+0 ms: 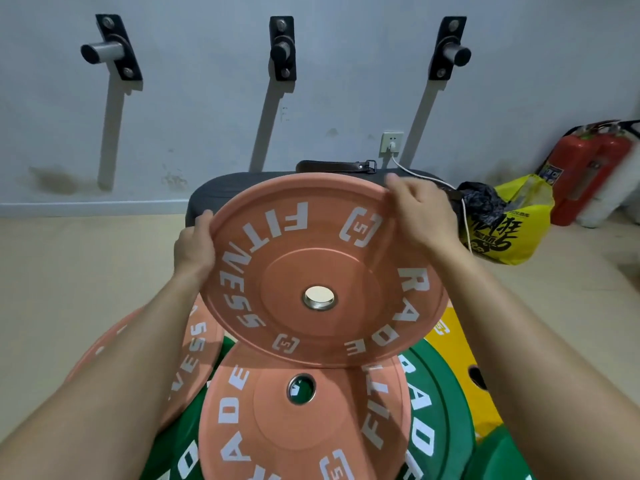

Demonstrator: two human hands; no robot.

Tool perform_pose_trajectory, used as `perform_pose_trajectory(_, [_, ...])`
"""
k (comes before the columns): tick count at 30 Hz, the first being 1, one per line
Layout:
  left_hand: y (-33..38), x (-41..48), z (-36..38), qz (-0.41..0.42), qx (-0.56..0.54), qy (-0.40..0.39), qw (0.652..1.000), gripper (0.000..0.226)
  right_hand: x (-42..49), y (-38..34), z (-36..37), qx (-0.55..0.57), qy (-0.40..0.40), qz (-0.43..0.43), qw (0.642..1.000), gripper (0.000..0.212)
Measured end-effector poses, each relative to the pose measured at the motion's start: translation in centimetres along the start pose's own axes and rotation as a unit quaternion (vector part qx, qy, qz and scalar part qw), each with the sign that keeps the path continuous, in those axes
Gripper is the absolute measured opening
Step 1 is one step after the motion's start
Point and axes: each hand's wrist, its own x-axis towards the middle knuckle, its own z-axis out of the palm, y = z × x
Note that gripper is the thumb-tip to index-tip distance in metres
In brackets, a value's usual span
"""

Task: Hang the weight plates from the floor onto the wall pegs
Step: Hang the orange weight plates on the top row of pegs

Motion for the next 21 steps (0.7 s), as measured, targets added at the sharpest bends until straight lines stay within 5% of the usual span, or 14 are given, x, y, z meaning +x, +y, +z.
perform_pose_trajectory(5, [-4.1, 0.4, -1.5, -0.009, -0.002, 0.104, 0.995, 0.048, -8.0, 12.3, 6.3, 0.212, 0.026, 0.321, 0.923, 0.029])
perform_pose_trajectory(9, [-7.2, 0.7, -2.7, -0.025, -0.007, 0.159, 0.987, 0.056, -9.2, 12.4, 10.4, 0.315, 0.113, 0.381, 0.862, 0.033])
perform_pose_trajectory(16, [-6.5, -0.3, -3.9, -0.097, -0.082, 0.168, 0.978, 0.05, -7.6, 8.4, 10.1, 0.234, 0.144, 0.41, 0.87, 0.03])
perform_pose_trajectory(21, [-4.0, -2.2, -6.7, -0.133, -0.085, 0.181, 0.971, 0.045, -8.4, 5.2, 9.0, 0.22, 0.164, 0.463, 0.843, 0.035])
